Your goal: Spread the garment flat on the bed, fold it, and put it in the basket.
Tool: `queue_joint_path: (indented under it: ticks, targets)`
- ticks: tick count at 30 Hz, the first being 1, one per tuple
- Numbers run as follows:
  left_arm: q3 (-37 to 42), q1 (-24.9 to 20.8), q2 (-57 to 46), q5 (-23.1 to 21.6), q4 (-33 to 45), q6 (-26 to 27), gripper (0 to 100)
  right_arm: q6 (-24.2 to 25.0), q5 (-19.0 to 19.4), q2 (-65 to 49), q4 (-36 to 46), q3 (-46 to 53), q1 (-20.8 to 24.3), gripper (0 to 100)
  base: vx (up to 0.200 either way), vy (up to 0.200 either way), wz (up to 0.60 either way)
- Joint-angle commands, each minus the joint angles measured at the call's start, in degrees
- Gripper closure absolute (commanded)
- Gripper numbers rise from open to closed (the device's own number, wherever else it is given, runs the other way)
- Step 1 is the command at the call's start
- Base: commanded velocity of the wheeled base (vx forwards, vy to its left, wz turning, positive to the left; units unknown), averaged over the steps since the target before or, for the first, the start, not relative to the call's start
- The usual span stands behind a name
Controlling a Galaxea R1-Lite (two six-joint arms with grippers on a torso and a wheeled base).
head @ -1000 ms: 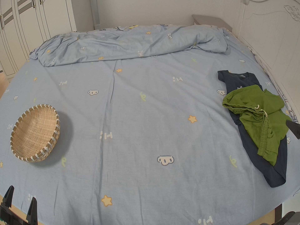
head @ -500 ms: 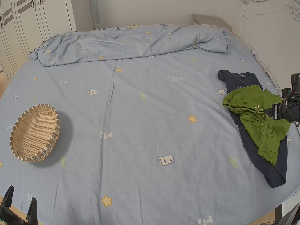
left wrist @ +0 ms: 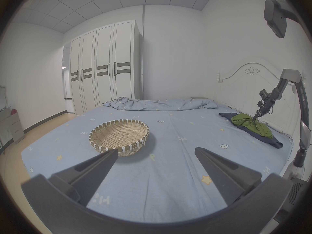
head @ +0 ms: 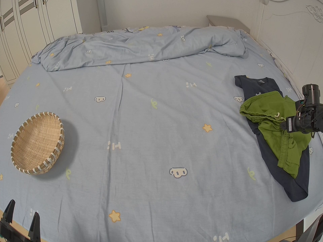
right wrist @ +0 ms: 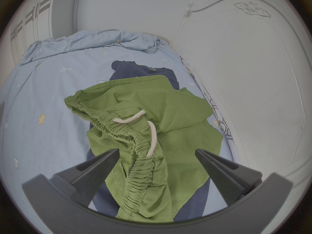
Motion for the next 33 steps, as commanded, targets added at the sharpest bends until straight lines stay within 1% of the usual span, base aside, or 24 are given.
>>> queue_joint_path:
  ticks: [1, 2, 4, 11, 18, 19, 33]
  targets:
    - [0.99, 0.04, -0.93, -0.02, -0.02, -0.01, 0, -0.01, -0.43, 0.23, 0.01, -0.11, 0.82, 0, 0.000, 0.000, 0.00]
    - [0.99, 0.04, -0.93, -0.02, -0.02, -0.01, 0, -0.01, -1.49, 0.85, 0.01, -0.28, 0.91, 0, 0.000, 0.000, 0.00]
    - [0.99, 0.04, -0.93, -0.02, -0.02, -0.01, 0, -0.01, -2.28, 1.73, -0.16, -0.46, 0.91, 0, 0.000, 0.000, 0.00]
    - [0.99, 0.04, -0.93, -0.02, -0.02, -0.01, 0, -0.01, -2.54, 4.45, -3.94, -1.08, 0.21, 0, 0.000, 0.000, 0.00]
    - [0.99, 0.04, -0.93, -0.02, -0.02, -0.01, 0, -0.01, -2.54, 5.59, -4.56, -1.25, 0.21, 0, 0.000, 0.000, 0.00]
    - [0.99, -0.05, -0.93, -0.02, -0.02, -0.01, 0, 0.08, -2.45, 5.94, -5.00, -2.66, 0.12, 100, 0.000, 0.000, 0.00]
    - [0.99, 0.04, -0.93, -0.02, -0.02, -0.01, 0, 0.25, -1.57, 5.15, -3.50, -4.15, 0.30, 100, 0.000, 0.000, 0.00]
